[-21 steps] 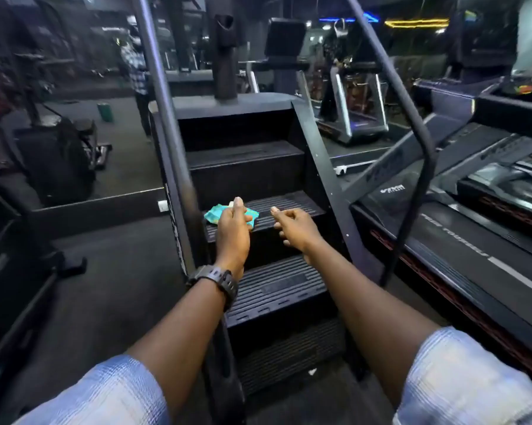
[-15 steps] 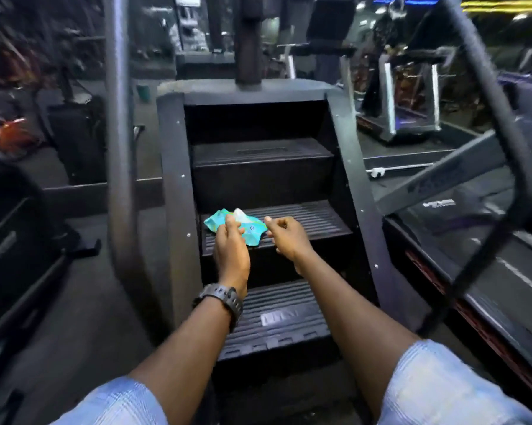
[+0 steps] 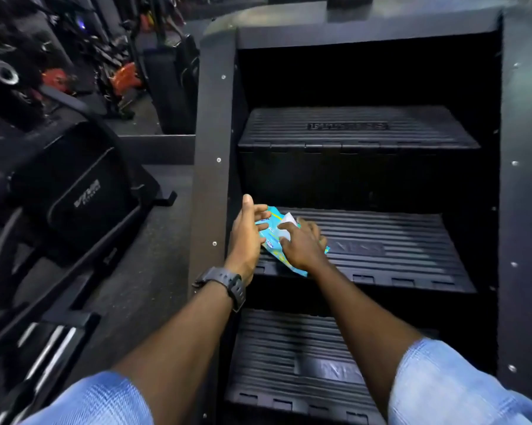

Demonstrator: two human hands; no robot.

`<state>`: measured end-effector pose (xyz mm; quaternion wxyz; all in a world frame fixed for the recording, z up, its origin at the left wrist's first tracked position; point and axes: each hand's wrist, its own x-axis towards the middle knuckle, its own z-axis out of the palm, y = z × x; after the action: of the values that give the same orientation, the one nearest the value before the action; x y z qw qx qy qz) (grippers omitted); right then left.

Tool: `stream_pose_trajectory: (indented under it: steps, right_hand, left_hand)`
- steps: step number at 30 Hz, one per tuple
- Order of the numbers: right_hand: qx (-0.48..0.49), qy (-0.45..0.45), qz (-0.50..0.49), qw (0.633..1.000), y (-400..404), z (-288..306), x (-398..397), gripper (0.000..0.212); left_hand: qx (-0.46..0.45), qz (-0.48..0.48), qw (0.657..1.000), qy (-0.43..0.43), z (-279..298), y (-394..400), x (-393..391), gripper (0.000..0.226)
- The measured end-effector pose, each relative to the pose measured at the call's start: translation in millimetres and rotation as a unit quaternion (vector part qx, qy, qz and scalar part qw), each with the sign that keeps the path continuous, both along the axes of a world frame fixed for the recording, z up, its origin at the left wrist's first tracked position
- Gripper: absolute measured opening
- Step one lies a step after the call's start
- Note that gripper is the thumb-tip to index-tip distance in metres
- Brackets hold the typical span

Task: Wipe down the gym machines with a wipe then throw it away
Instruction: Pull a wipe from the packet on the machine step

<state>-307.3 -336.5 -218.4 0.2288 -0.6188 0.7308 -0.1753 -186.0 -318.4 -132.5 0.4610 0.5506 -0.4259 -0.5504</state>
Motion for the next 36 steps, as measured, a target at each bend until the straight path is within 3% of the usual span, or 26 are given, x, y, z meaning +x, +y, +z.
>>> stream_pose_trajectory:
  steps: [3,6,9,11,16,22,28,34,36]
  right_hand:
    - [0.008,0.039,-0.008,0.999,-8.1,-6.9,1.3,0.039]
    - [-0.072,0.058,-0.031,0.995,-8.3,-3.0,-4.0,0.033]
    - [-0.151,-0.089,-0.054,0.983,-6.6,22.8,-8.5,0.019]
    - [-0.191,-0.183,-0.071,0.962,-2.8,56.9,-10.2,0.012]
    - [-0.261,-0.299,-0.091,0.913,19.0,171.8,-13.5,0.011]
    - [-0.347,-0.320,-0.026,0.881,84.8,325.5,15.3,0.017]
    - [-0.427,-0.315,0.030,0.847,191.8,441.4,113.2,0.012]
    - [-0.403,-0.397,0.103,0.818,270.8,481.4,267.8,0.009]
    - [-0.376,-0.418,0.138,0.815,286.0,488.2,318.3,0.017]
  left_hand:
    - [0.002,0.011,1.000,0.005,-6.9,-3.5,3.7,0.055]
    - [0.008,0.024,1.000,0.010,-2.3,-1.9,4.4,0.055]
    - [-0.008,0.037,0.999,0.017,14.2,1.9,4.6,0.057]
    - [-0.029,0.042,0.999,0.011,31.4,4.4,3.7,0.058]
    - [-0.110,0.059,0.992,-0.001,107.0,26.2,5.9,0.052]
    - [-0.248,0.056,0.967,0.001,232.6,95.6,38.3,0.054]
    - [-0.356,0.063,0.932,0.000,333.9,199.7,146.4,0.066]
    - [-0.354,0.124,0.926,-0.049,364.9,292.7,314.9,0.065]
    - [-0.348,0.144,0.924,-0.062,370.2,314.5,368.8,0.068]
